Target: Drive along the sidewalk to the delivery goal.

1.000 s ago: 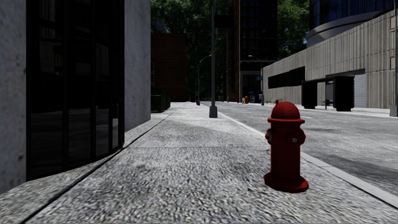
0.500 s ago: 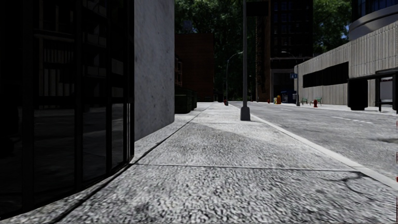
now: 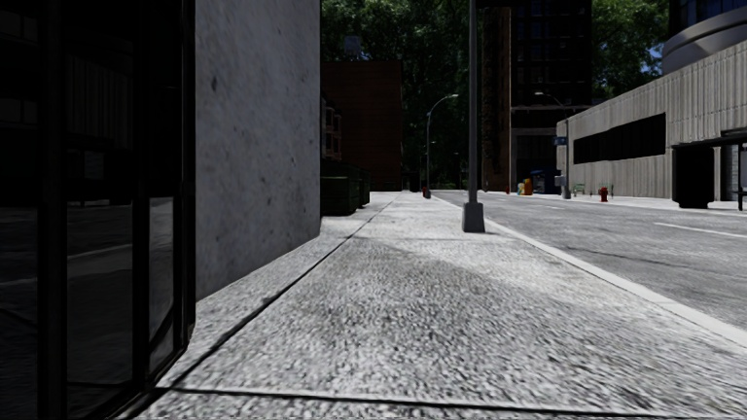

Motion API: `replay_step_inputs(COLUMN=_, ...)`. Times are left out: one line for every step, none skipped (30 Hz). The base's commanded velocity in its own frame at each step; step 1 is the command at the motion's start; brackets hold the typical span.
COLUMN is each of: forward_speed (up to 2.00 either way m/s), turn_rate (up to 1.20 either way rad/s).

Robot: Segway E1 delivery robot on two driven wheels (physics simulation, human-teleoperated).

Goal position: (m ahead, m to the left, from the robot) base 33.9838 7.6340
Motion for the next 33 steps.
replay_step_inputs(forward_speed=2.0, turn_rate=0.0)
replay_step_inputs(forward_speed=2.0, turn_rate=0.0)
replay_step_inputs(forward_speed=2.0, turn_rate=0.0)
replay_step_inputs(forward_speed=2.0, turn_rate=0.0)
replay_step_inputs(forward_speed=2.0, turn_rate=0.0)
replay_step_inputs(forward_speed=2.0, turn_rate=0.0)
replay_step_inputs(forward_speed=2.0, turn_rate=0.0)
replay_step_inputs(forward_speed=2.0, turn_rate=0.0)
replay_step_inputs(forward_speed=2.0, turn_rate=0.0)
replay_step_inputs(forward_speed=2.0, turn_rate=0.0)
replay_step_inputs(forward_speed=2.0, turn_rate=0.0)
replay_step_inputs(forward_speed=2.0, turn_rate=0.0)
replay_step_inputs(forward_speed=2.0, turn_rate=0.0)
replay_step_inputs(forward_speed=2.0, turn_rate=0.0)
replay_step_inputs(forward_speed=2.0, turn_rate=0.0)
replay_step_inputs(forward_speed=2.0, turn_rate=0.0)
replay_step_inputs(forward_speed=2.0, turn_rate=0.0)
replay_step_inputs(forward_speed=2.0, turn_rate=0.0)
replay_step_inputs(forward_speed=2.0, turn_rate=0.0)
replay_step_inputs(forward_speed=2.0, turn_rate=0.0)
replay_step_inputs(forward_speed=2.0, turn_rate=0.0)
replay_step_inputs(forward_speed=2.0, turn_rate=0.0)
replay_step_inputs(forward_speed=2.0, turn_rate=0.0)
replay_step_inputs(forward_speed=2.0, turn_rate=0.0)
replay_step_inputs(forward_speed=2.0, turn_rate=0.0)
replay_step_inputs(forward_speed=2.0, turn_rate=0.0)
replay_step_inputs(forward_speed=2.0, turn_rate=0.0)
replay_step_inputs(forward_speed=2.0, turn_rate=0.0)
replay_step_inputs(forward_speed=2.0, turn_rate=0.0)
replay_step_inputs(forward_speed=2.0, turn_rate=0.0)
replay_step_inputs(forward_speed=2.0, turn_rate=0.0)
replay_step_inputs(forward_speed=2.0, turn_rate=0.0)
replay_step_inputs(forward_speed=2.0, turn_rate=0.0)
